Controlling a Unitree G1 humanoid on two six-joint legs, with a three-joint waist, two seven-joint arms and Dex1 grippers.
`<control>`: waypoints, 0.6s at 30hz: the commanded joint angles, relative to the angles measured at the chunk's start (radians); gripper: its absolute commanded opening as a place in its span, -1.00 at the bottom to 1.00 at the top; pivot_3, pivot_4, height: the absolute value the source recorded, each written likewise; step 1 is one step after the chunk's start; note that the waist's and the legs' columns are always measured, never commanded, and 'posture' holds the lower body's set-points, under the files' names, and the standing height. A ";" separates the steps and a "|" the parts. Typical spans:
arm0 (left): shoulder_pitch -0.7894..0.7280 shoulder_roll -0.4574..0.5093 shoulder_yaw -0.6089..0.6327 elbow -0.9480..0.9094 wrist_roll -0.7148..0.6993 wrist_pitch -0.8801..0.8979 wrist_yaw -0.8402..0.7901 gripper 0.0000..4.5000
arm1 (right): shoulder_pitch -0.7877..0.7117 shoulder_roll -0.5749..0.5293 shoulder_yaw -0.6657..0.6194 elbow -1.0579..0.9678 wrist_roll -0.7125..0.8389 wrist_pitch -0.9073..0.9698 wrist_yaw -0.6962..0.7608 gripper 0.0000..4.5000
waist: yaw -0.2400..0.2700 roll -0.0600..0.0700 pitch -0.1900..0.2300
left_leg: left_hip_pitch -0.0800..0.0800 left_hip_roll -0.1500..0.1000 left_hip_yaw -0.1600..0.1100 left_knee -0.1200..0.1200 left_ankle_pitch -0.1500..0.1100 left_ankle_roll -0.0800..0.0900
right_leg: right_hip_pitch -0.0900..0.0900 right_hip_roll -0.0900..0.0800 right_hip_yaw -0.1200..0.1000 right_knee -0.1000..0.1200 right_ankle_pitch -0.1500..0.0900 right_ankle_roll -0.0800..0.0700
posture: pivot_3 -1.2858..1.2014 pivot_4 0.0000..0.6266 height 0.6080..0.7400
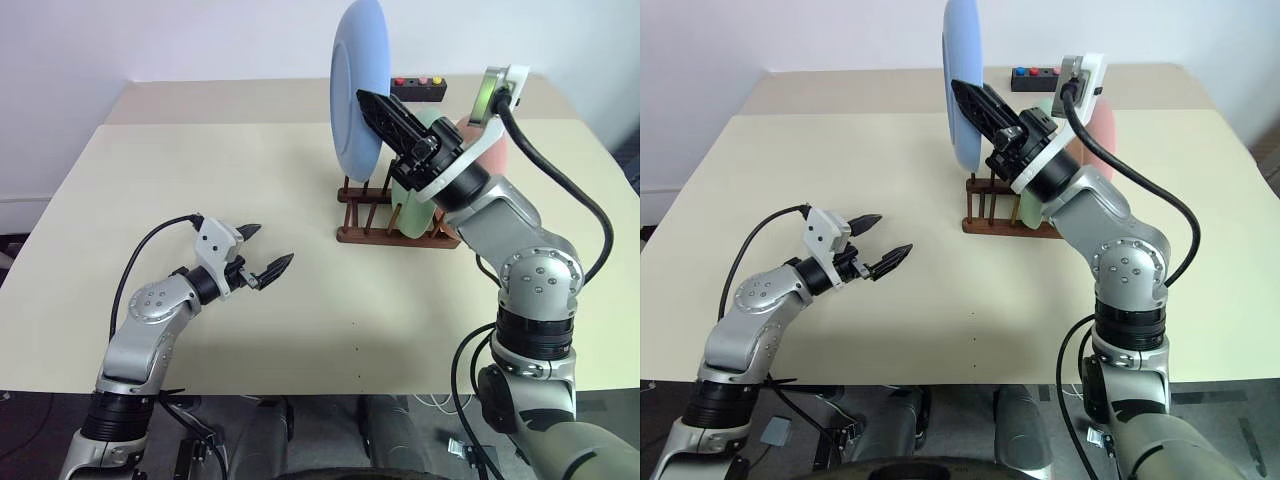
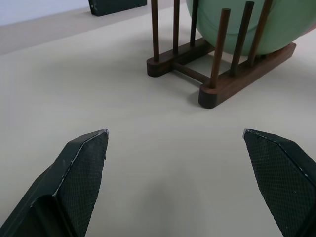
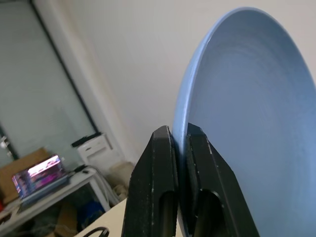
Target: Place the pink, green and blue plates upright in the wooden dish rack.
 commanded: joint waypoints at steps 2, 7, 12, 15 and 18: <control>-0.003 0.003 0.011 -0.018 0.001 -0.021 -0.005 1.00 | 0.004 0.020 -0.034 -0.009 0.020 0.009 -0.062 -0.99 | 0.000 0.000 0.000 | 0.000 0.000 0.000 0.000 0.000 0.000 | 0.000 0.000 0.000 0.000 0.000 0.000 | 0.03 -0.52 0.91; -0.003 0.002 0.010 -0.022 0.000 -0.019 -0.003 1.00 | 0.008 0.029 -0.045 -0.003 0.010 0.014 -0.100 -0.99 | 0.000 0.000 0.000 | -0.001 0.000 0.000 0.000 0.000 0.000 | -0.001 0.000 0.000 0.000 0.000 0.000 | 0.03 -0.52 0.91; -0.001 0.003 0.010 -0.025 0.001 -0.016 -0.002 1.00 | 0.015 0.034 -0.047 -0.001 0.000 0.025 -0.130 -0.99 | -0.001 0.000 0.000 | -0.002 0.000 0.000 0.000 0.000 0.000 | -0.002 0.000 0.000 0.000 0.000 0.000 | 0.03 -0.52 0.91; 0.000 0.004 0.011 -0.029 0.000 -0.012 0.001 1.00 | 0.019 0.036 -0.049 -0.004 0.003 0.029 -0.140 -0.99 | -0.001 0.000 0.000 | -0.003 0.000 0.000 0.000 0.000 0.000 | -0.003 0.000 0.000 0.000 0.000 0.000 | 0.03 -0.52 0.91; 0.002 0.003 0.012 -0.033 -0.001 -0.011 0.003 1.00 | 0.026 0.038 -0.049 -0.010 0.008 0.034 -0.151 -0.99 | -0.001 0.000 0.000 | -0.004 0.000 0.000 0.000 0.000 0.000 | -0.005 0.000 0.000 0.000 0.000 0.000 | 0.03 -0.52 0.91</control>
